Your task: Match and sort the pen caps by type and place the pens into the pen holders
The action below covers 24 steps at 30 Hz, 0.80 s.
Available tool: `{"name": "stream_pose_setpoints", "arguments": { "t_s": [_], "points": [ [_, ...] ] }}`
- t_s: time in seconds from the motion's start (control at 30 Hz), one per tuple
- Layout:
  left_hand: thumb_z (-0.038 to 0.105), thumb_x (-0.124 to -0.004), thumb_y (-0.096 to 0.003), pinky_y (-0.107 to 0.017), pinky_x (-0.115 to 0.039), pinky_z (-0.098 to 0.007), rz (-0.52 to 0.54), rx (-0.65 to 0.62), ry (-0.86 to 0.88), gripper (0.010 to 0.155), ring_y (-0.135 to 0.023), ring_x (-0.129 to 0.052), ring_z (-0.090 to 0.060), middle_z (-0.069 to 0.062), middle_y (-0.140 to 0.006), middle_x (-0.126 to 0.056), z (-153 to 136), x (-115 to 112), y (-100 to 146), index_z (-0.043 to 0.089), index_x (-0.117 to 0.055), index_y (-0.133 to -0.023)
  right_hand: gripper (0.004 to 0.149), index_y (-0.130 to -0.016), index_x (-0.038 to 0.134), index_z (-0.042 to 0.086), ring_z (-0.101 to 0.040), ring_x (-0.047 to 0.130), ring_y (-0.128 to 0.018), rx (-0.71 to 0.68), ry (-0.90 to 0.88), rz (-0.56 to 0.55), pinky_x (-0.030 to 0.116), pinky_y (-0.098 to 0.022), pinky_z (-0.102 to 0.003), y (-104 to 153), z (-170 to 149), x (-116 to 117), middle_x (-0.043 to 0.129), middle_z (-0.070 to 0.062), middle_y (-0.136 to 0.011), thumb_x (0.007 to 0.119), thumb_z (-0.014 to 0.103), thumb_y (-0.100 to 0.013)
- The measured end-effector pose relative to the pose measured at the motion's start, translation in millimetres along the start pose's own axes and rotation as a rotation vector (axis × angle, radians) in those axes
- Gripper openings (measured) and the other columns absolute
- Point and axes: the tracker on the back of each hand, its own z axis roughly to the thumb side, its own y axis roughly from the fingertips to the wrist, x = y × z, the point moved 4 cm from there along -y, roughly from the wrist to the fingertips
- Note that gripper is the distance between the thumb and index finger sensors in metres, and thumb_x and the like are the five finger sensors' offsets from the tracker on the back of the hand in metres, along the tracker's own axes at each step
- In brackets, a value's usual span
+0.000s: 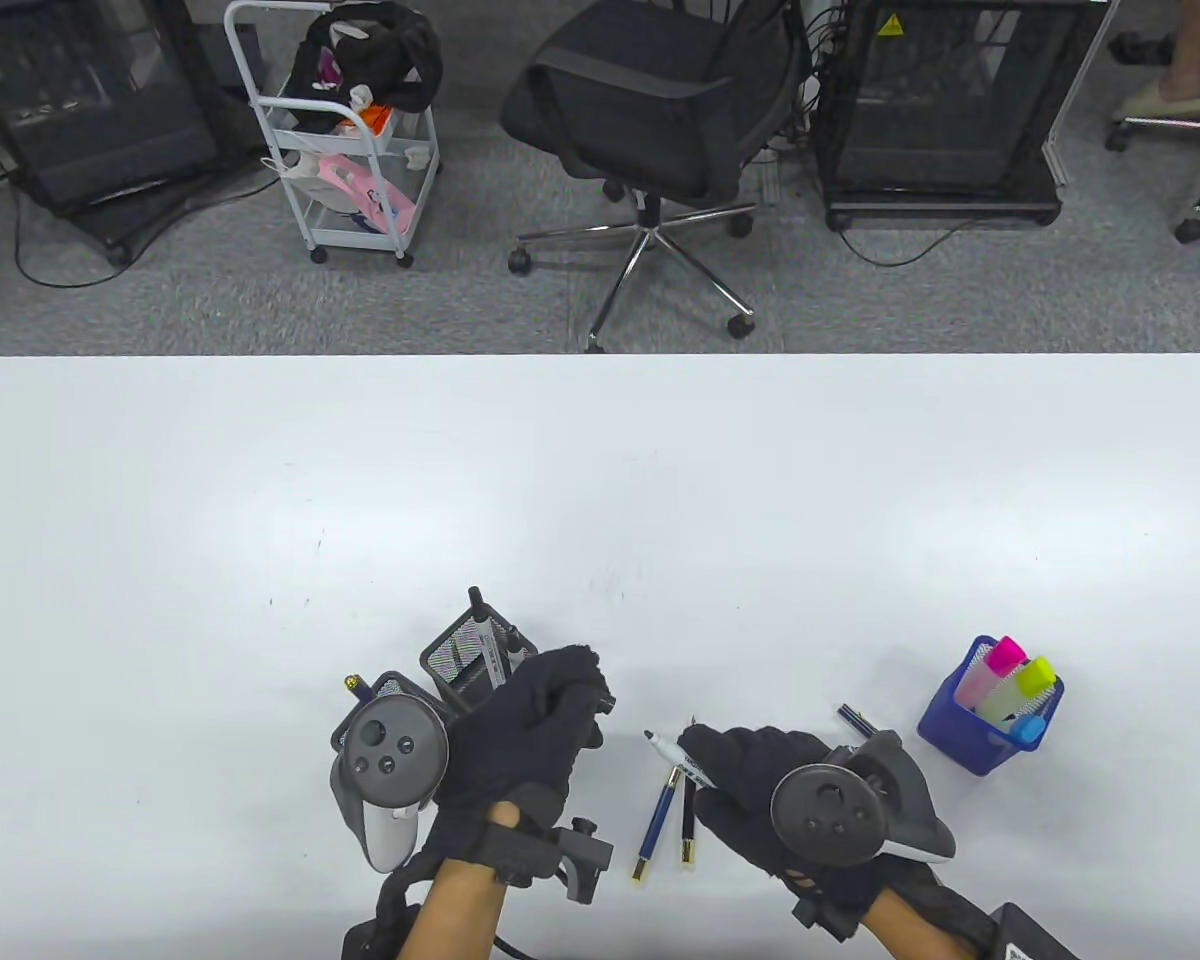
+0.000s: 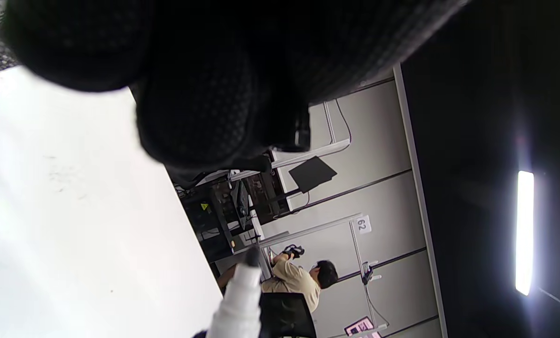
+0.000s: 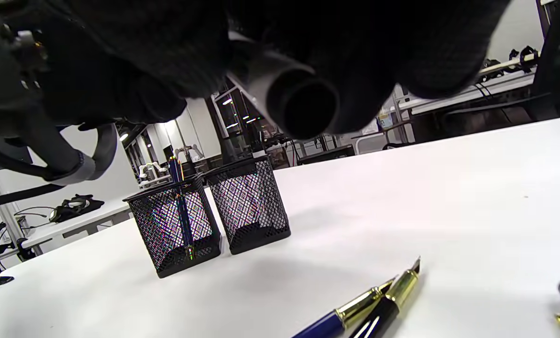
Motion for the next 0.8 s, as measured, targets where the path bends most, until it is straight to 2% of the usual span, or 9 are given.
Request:
{"name": "stream_pose_setpoints", "arguments": {
  "t_s": [0.3,0.4,0.5,0.57,0.7,0.8],
  "points": [
    [0.025,-0.085,-0.0476,-0.031,-0.091,-0.053,-0.064,-0.034,-0.168,0.041,-0.041,-0.112,-0.029,-0.024,-0.073,-0.105,6.8,-26.7,1.0,0.010,-0.092,-0.085,0.058,-0.092,0.073,0.009,-0.030,0.102,-0.057,0.004,0.008,-0.022,0.086,-0.049,-0.051,1.7,-3.0,-5.2,0.093,-0.016,-0.075,0.087,0.039,-0.044],
    [0.026,-0.085,-0.0477,-0.030,-0.091,-0.053,-0.076,-0.022,-0.166,0.042,-0.041,-0.113,-0.028,-0.024,-0.072,-0.106,4.3,-30.9,0.1,0.010,-0.091,-0.086,0.057,-0.092,0.073,0.009,-0.031,0.101,-0.058,0.006,0.050,-0.008,0.085,-0.050,-0.052,2.2,-3.5,-4.0,0.092,-0.017,-0.076,0.087,0.037,-0.045],
    [0.028,-0.085,-0.0480,-0.030,-0.092,-0.053,-0.161,-0.002,-0.134,0.043,-0.040,-0.113,-0.028,-0.023,-0.069,-0.107,-2.1,-38.7,-1.3,0.007,-0.092,-0.084,0.056,-0.093,0.072,0.009,-0.032,0.100,-0.060,0.009,0.061,-0.017,0.084,-0.051,-0.053,1.6,-2.9,-5.7,0.091,-0.018,-0.078,0.085,0.035,-0.044],
    [0.028,-0.085,-0.0477,-0.030,-0.092,-0.053,-0.163,0.002,-0.129,0.043,-0.039,-0.113,-0.029,-0.023,-0.067,-0.108,-2.8,-40.4,-1.8,0.006,-0.092,-0.084,0.056,-0.093,0.072,0.008,-0.033,0.099,-0.061,0.006,0.103,-0.005,0.083,-0.052,-0.054,1.9,-0.1,-4.9,0.090,-0.018,-0.079,0.084,0.033,-0.044],
    [0.029,-0.084,-0.0469,-0.030,-0.093,-0.052,-0.212,0.002,-0.214,0.044,-0.038,-0.115,-0.027,-0.022,-0.064,-0.109,-1.7,-46.8,-1.8,0.005,-0.093,-0.082,0.055,-0.091,0.073,0.008,-0.033,0.099,-0.061,-0.006,0.206,-0.012,0.082,-0.053,-0.056,1.4,3.6,-3.4,0.090,-0.018,-0.078,0.080,0.029,-0.041],
    [0.030,-0.082,-0.0466,-0.028,-0.094,-0.051,-0.224,-0.021,-0.341,0.044,-0.035,-0.116,-0.025,-0.021,-0.059,-0.111,3.1,-55.9,0.2,0.004,-0.094,-0.080,0.055,-0.089,0.074,0.008,-0.033,0.099,-0.059,0.003,0.271,0.003,0.082,-0.053,-0.056,0.1,5.6,0.3,0.092,-0.017,-0.076,0.076,0.027,-0.038]
  ]
}}
